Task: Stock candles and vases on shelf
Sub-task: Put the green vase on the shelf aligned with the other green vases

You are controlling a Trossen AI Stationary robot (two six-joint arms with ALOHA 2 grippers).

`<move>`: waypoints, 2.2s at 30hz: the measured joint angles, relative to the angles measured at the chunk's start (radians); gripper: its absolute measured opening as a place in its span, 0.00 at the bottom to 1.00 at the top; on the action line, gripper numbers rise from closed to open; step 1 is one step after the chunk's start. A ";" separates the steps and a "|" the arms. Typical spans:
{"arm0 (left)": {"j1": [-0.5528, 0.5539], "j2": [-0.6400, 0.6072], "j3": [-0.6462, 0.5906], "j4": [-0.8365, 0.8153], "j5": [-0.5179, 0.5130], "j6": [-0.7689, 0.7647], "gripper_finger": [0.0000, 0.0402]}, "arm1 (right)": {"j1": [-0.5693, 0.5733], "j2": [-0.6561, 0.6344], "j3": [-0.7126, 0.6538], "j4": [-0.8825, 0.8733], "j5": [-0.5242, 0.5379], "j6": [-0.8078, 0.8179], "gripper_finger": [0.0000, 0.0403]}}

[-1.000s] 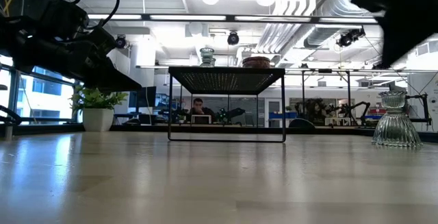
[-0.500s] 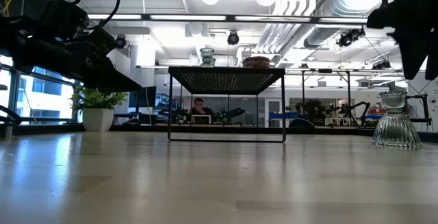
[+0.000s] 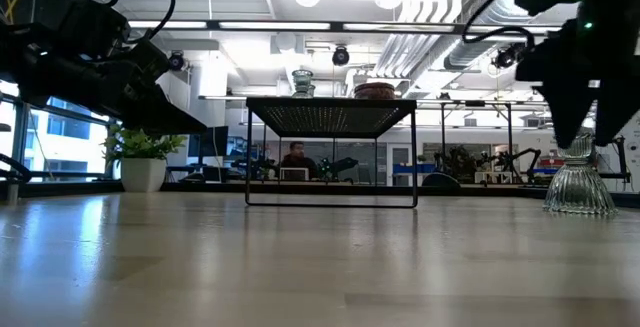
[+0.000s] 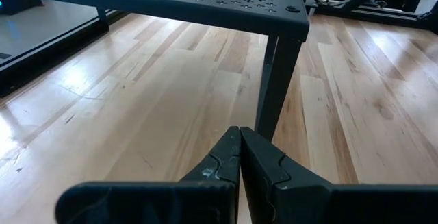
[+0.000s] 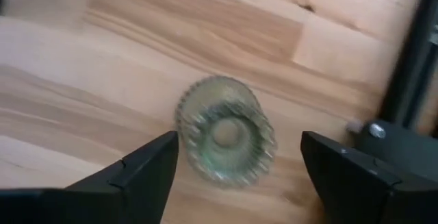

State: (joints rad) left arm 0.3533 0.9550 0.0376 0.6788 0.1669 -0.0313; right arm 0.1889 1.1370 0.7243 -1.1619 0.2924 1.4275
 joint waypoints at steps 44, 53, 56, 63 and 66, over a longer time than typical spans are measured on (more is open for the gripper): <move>-0.384 0.061 0.207 -0.102 0.049 -0.259 0.04 | 0.082 0.559 0.816 0.143 -0.097 -0.718 0.42; -0.510 0.291 0.408 -0.097 -0.069 -0.291 0.41 | 0.066 0.720 1.018 0.142 -0.145 -0.932 0.42; -0.513 0.371 0.482 -0.079 -0.040 -0.292 0.52 | 0.066 0.739 1.044 0.150 -0.151 -0.967 0.42; -0.513 0.525 0.573 0.037 0.034 -0.268 0.62 | 0.067 0.740 1.051 0.202 -0.148 -1.021 0.42; -0.513 0.572 0.605 0.040 0.040 -0.257 0.62 | 0.067 0.741 1.050 0.213 -0.146 -1.044 0.42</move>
State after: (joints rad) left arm -0.1600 1.5267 0.6426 0.7186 0.2068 -0.2878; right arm 0.2554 1.8778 1.7747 -0.9491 0.1467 0.3832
